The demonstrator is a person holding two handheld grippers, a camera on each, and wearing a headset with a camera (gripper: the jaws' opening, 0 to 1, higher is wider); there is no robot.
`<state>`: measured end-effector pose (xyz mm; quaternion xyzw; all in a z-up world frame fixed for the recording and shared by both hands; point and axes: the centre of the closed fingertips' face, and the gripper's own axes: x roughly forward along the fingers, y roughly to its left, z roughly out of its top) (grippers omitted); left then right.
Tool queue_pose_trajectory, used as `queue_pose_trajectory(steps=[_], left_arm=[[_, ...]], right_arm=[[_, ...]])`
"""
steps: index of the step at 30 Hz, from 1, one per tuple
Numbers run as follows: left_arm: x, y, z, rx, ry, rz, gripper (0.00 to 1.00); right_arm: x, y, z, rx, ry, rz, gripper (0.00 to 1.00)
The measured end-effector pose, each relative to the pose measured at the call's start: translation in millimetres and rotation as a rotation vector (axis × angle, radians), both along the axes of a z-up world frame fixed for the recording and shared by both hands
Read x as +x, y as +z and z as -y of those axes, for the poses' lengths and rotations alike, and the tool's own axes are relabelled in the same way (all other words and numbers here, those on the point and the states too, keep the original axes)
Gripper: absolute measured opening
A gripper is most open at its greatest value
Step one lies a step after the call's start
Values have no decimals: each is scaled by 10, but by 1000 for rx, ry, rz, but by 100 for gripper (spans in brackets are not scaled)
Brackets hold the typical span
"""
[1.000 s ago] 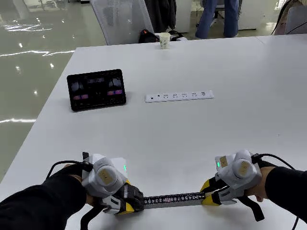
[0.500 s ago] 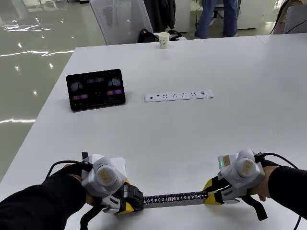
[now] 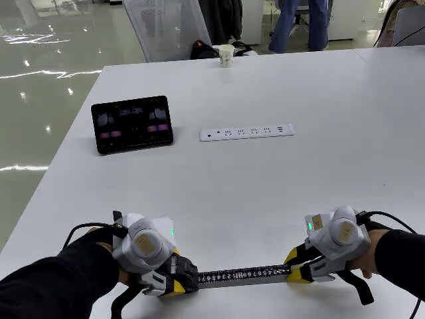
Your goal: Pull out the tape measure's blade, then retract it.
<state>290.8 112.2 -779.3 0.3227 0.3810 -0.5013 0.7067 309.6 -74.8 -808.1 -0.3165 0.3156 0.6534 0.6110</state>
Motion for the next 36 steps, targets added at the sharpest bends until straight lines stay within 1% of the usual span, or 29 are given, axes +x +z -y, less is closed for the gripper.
queue_pose_trajectory(steps=[36], left_arm=[[6,-1,-8,-7,0,2,33]], right_arm=[[10,18,164,-9,-22,-1,10]])
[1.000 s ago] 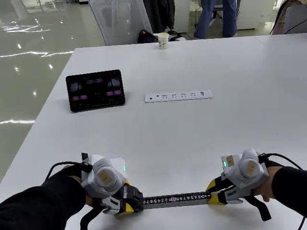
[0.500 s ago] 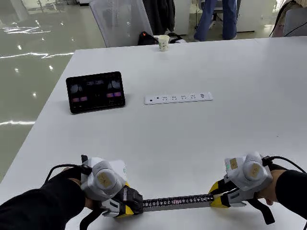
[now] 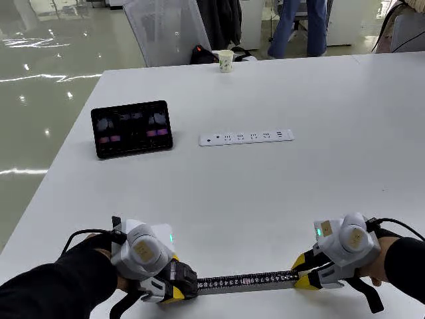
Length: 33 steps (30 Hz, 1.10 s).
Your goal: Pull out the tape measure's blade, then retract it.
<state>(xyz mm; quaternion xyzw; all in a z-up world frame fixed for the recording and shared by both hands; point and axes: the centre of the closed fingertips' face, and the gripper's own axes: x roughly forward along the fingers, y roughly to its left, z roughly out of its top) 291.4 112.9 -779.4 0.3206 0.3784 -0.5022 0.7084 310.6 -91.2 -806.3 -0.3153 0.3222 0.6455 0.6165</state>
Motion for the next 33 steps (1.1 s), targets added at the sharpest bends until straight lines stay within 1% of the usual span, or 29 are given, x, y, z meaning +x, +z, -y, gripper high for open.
queue_pose_trajectory(steps=[33], left_arm=[[-2,3,-1,2,4,0,33]], right_arm=[[39,-10,137,-1,-26,-4,10]])
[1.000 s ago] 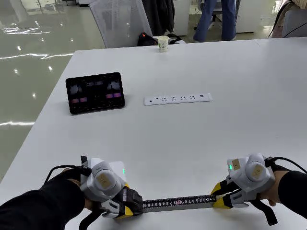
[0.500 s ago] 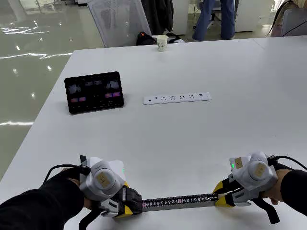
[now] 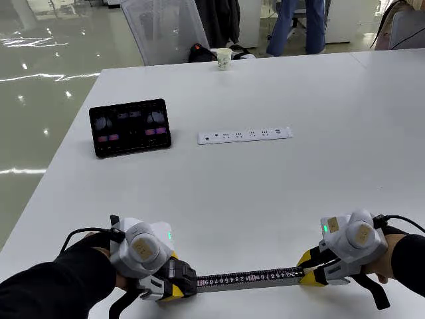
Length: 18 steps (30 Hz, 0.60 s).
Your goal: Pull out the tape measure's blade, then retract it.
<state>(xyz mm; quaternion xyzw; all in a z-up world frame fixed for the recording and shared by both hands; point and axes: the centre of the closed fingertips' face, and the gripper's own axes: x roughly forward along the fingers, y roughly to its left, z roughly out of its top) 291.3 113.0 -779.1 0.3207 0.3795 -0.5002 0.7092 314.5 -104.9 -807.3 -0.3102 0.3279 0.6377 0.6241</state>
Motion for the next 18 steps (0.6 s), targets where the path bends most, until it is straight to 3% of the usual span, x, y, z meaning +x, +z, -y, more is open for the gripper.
queue_pose_trajectory(steps=[18], left_arm=[[2,0,4,1,2,3,33]], right_arm=[[11,11,104,-4,-9,0,10]])
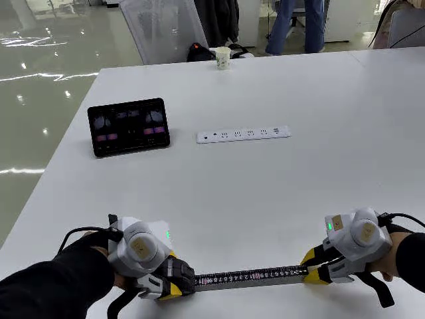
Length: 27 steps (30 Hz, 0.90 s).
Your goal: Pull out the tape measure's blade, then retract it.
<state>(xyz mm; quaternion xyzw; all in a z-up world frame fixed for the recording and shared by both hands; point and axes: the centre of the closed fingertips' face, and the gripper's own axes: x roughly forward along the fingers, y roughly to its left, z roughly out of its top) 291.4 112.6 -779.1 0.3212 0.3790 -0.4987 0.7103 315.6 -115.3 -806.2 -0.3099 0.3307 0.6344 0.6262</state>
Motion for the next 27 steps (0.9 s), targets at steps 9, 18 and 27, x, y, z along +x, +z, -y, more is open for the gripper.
queue_pose_trajectory(steps=[9,18,27], left_arm=[[0,1,4,-2,1,2,33],[-2,6,1,-4,1,3,33],[2,9,-2,-10,6,3,33]], right_arm=[[7,4,41,-2,-7,-5,10],[15,-3,81,-9,-7,-1,10],[18,-8,70,-5,-17,-5,10]])
